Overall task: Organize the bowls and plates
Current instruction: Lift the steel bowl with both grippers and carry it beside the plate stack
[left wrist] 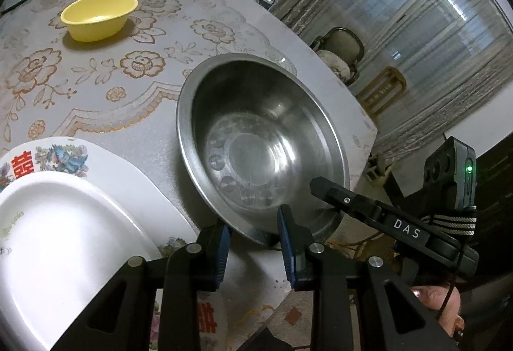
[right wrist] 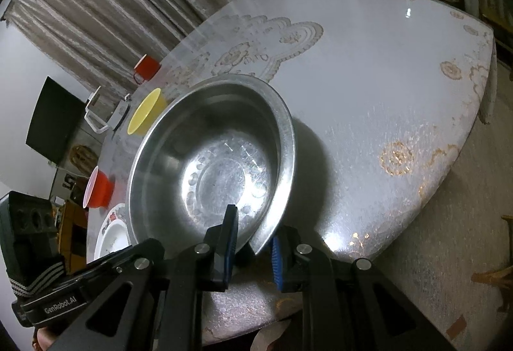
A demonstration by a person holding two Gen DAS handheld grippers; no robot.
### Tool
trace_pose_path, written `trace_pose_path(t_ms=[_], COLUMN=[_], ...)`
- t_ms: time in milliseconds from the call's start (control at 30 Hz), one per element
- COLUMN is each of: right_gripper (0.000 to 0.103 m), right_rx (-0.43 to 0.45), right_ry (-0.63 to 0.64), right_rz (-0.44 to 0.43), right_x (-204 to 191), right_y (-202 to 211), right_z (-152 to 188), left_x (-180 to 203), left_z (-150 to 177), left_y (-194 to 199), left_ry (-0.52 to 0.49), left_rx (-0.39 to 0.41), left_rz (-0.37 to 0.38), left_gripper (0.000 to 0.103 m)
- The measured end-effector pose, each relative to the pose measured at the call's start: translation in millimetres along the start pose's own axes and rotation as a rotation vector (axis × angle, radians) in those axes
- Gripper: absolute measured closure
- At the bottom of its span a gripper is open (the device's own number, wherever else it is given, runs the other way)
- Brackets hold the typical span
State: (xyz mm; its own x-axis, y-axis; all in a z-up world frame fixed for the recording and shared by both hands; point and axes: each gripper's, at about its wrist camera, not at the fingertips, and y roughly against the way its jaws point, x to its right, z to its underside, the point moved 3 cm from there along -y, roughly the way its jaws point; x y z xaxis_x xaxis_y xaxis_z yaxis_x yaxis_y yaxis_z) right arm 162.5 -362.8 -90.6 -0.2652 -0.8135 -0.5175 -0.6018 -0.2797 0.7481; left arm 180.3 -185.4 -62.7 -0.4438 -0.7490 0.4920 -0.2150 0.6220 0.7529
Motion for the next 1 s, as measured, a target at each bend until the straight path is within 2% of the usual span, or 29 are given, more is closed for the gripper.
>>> trace_pose_path(t_ms=[400, 600, 1000], right_gripper=[0.084, 0.080, 0.079], right_rx=[0.002, -0.005, 0.001], right_ry=[0.032, 0.064, 0.061], right_rz=[0.012, 0.024, 0.031], right_x=[-2.5, -5.1, -4.4], right_y=[3.6, 9.7, 15.1], right_z=[8.9, 17.2, 19.2], left_x=[4.4, 5.2, 2.5], left_z=[2.8, 7.3, 5.5], left_y=[5.5, 10.9, 12.4], left_ry=[-0.038, -0.063, -0.058], left_rx=[0.017, 0.024, 0.030], left_rz=[-0.034, -0.057, -0.049], left_gripper=[0.072, 0.071, 0.070])
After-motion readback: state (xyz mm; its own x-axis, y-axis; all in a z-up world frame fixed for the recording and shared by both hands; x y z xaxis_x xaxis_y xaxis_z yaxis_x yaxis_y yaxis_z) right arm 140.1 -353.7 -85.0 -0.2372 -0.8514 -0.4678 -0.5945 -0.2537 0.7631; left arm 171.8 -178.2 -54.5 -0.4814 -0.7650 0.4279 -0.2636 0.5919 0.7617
